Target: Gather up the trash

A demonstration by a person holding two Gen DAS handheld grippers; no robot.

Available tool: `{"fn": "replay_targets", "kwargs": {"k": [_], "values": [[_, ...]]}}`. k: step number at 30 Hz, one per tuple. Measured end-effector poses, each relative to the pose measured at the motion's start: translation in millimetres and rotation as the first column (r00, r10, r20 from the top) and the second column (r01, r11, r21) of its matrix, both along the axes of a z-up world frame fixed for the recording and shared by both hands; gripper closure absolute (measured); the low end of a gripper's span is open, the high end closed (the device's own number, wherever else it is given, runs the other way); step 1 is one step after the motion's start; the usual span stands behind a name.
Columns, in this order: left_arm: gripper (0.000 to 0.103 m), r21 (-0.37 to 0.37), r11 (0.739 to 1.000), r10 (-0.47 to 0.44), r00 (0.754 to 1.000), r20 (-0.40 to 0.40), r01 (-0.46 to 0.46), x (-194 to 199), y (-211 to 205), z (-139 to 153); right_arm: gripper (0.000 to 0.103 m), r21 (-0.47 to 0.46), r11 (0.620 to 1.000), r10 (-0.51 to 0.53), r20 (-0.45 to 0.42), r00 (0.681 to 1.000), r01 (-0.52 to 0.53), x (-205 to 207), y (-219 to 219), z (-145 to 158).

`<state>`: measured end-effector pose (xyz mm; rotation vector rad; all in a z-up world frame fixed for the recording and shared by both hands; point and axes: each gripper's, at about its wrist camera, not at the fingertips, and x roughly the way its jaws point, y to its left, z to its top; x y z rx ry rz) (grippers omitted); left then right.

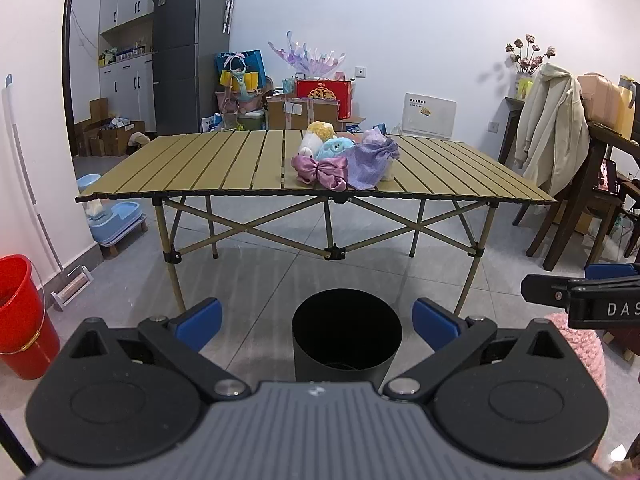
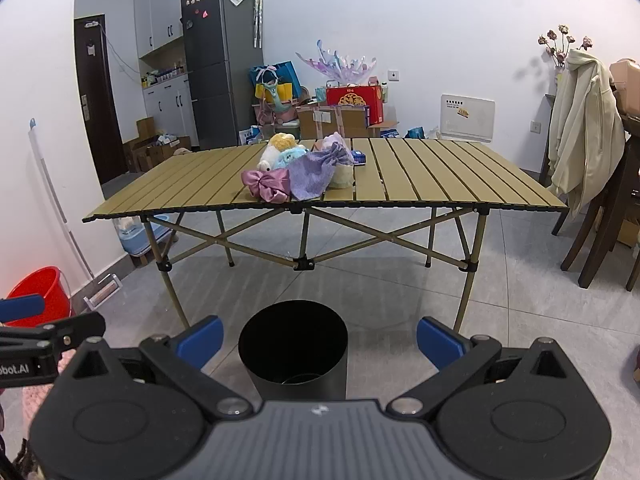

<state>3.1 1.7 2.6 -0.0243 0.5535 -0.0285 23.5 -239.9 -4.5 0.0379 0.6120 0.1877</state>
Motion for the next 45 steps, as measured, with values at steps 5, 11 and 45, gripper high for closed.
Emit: {"fn": "replay_targets", "kwargs": {"k": [5,11,45], "values": [[0.0,-0.001,1.0,0.001,1.0,-0.001,-0.001,-1.1,0.1,2.2,0.0,-0.001,1.0,0.001,0.003,1.0,-0.001,-0.7,-0.3,1.1],[0.0,-0.001,1.0,0.002,1.0,-0.001,-0.002,-1.0,0.4,2.3,0.0,-0.002,1.0,0.001,0.004,1.0,-0.001,-1.0,-1.1,1.9],[0.0,-0.002,1.0,0.002,1.0,-0.003,-0.002,-0.3,1.0,1.4,0.0,-0.007,1.0,0.0,0.0,1.0,0.0,-0.9,0.1,-2.9]]}}
